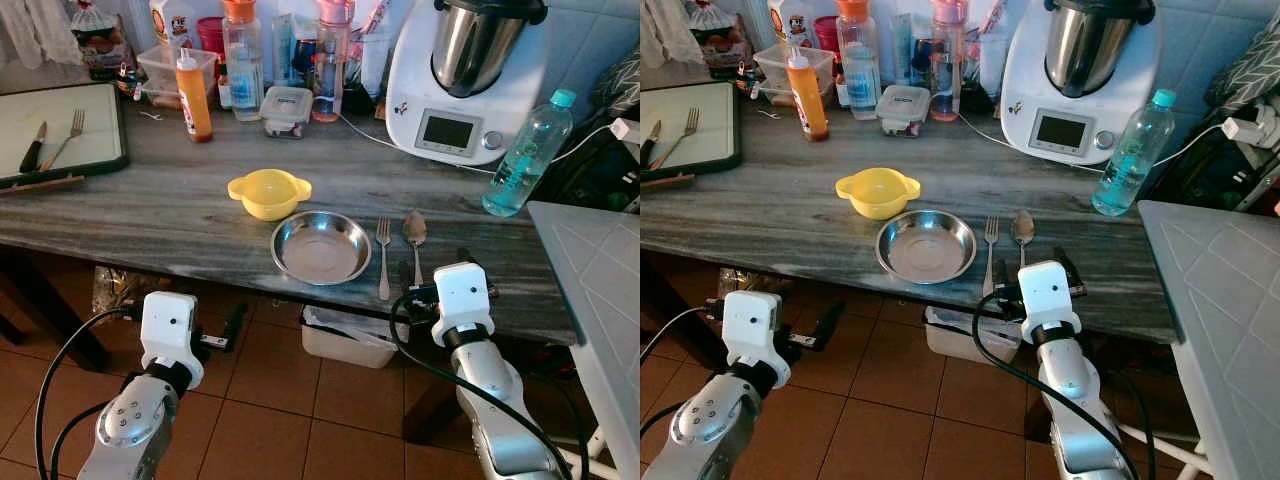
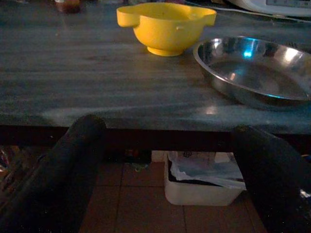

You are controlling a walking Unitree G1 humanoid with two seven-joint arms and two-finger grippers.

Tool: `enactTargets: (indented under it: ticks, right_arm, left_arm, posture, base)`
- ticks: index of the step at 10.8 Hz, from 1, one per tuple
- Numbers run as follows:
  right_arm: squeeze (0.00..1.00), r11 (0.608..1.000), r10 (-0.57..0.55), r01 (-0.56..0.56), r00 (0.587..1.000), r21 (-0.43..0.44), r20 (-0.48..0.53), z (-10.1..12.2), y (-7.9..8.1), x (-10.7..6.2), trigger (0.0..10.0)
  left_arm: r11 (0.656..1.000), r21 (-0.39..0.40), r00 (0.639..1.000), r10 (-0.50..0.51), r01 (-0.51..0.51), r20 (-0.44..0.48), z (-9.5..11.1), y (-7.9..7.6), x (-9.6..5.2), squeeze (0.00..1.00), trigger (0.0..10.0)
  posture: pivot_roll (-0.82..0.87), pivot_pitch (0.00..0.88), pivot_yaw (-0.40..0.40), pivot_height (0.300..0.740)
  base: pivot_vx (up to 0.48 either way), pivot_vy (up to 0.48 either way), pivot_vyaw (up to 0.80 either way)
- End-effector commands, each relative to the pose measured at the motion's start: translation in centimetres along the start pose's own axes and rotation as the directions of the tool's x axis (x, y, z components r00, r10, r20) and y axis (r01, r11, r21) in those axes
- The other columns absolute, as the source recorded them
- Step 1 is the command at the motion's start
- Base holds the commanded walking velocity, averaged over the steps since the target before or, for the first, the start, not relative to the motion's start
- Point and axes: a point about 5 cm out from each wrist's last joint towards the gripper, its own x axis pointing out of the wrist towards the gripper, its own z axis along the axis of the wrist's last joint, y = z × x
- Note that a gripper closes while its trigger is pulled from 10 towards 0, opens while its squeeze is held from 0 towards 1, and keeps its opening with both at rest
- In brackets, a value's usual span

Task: Setting the table

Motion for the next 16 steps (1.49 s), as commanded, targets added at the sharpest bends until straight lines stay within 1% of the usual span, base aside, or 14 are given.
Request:
enactTargets:
  ticks: [1,5,13,14,15,16]
  right_arm:
    - [0.35,1.000,-0.004,0.004,1.000,-0.006,0.002,0.10,-0.17,0.05,10.0]
    - [0.32,1.000,-0.005,0.005,1.000,-0.009,-0.005,-0.05,-0.36,-0.12,10.0]
    - [0.31,1.000,-0.011,0.011,1.000,-0.007,-0.009,-0.09,-0.51,0.05,10.0]
    - [0.27,1.000,-0.014,0.014,1.000,-0.009,-0.009,-0.05,-0.66,0.07,10.0]
    - [0.15,1.000,-0.017,0.017,1.000,-0.013,-0.010,-0.07,-0.79,0.08,10.0]
    - [0.10,1.000,-0.018,0.018,1.000,-0.014,-0.010,-0.07,-0.84,0.06,10.0]
  left_arm:
    - [1.000,0.007,1.000,-0.012,0.012,0.005,0.43,-0.10,0.10,0.00,10.0]
    - [1.000,0.005,1.000,-0.024,0.024,-0.005,0.37,-0.33,0.03,0.00,10.0]
    - [0.999,0.007,0.999,-0.046,0.046,-0.005,0.30,-0.95,0.13,0.00,10.0]
    - [0.999,0.007,0.998,-0.052,0.052,0.024,0.58,-1.09,0.31,0.00,10.0]
    - [0.999,0.012,0.999,-0.035,0.034,0.020,0.62,-1.08,0.54,0.00,10.0]
    - [0.999,0.011,0.999,-0.033,0.033,0.035,0.77,-1.06,0.70,0.00,10.0]
  posture:
    - [0.16,0.009,-0.046,0.740]
    - [0.16,0.015,-0.048,0.740]
    - [0.16,0.016,-0.052,0.740]
    - [0.15,0.017,-0.053,0.740]
    - [0.15,0.017,-0.053,0.740]
    - [0.15,0.017,-0.052,0.740]
  base:
    - [-0.296,0.000,0.00]
    - [-0.352,0.000,0.00]
    - [-0.370,0.000,0.00]
    - [0.000,0.000,0.00]
    - [0.000,0.000,0.00]
    - [0.000,0.000,0.00]
